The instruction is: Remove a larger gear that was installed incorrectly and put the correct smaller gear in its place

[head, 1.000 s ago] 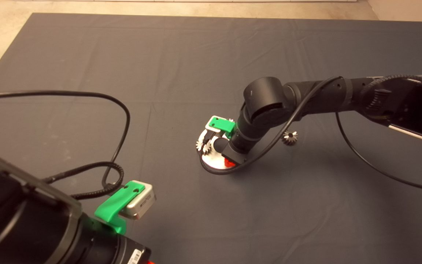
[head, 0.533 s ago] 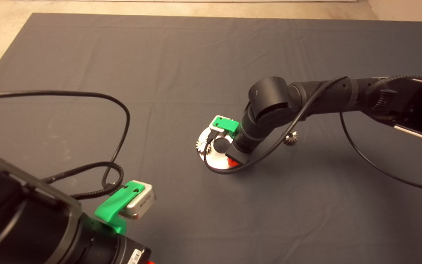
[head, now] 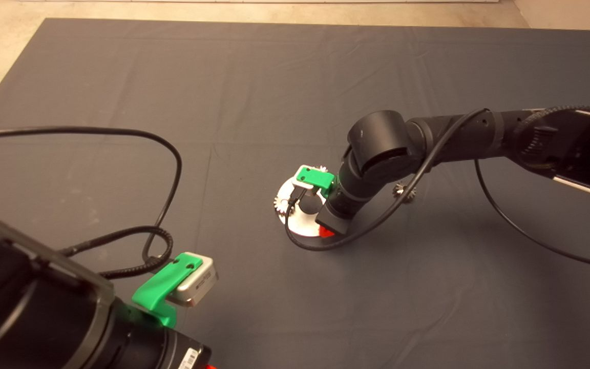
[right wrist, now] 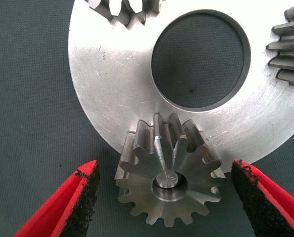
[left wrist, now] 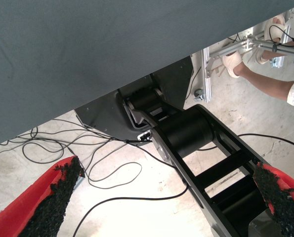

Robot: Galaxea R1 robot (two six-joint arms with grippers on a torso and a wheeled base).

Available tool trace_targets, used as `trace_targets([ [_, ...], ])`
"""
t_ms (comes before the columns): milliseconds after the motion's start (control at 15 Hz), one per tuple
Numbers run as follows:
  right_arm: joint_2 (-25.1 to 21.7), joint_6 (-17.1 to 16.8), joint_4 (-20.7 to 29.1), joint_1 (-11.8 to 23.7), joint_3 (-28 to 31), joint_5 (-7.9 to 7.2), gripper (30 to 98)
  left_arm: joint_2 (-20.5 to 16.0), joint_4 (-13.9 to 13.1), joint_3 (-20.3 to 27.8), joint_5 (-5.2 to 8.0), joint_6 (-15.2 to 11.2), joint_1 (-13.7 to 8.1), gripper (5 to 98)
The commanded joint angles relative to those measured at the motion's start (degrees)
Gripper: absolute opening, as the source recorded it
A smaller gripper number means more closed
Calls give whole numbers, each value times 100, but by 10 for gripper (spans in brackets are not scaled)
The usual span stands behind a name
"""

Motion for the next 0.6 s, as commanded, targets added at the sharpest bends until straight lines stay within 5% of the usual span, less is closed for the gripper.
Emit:
trace_targets([
  [0, 17, -17, -20, 56, 85, -749, 707, -17, -31, 88, 1, -35, -63, 909],
  [533, -9, -17, -11, 29, 85, -749, 642, -34, -31, 88, 1, -35, -56, 909],
])
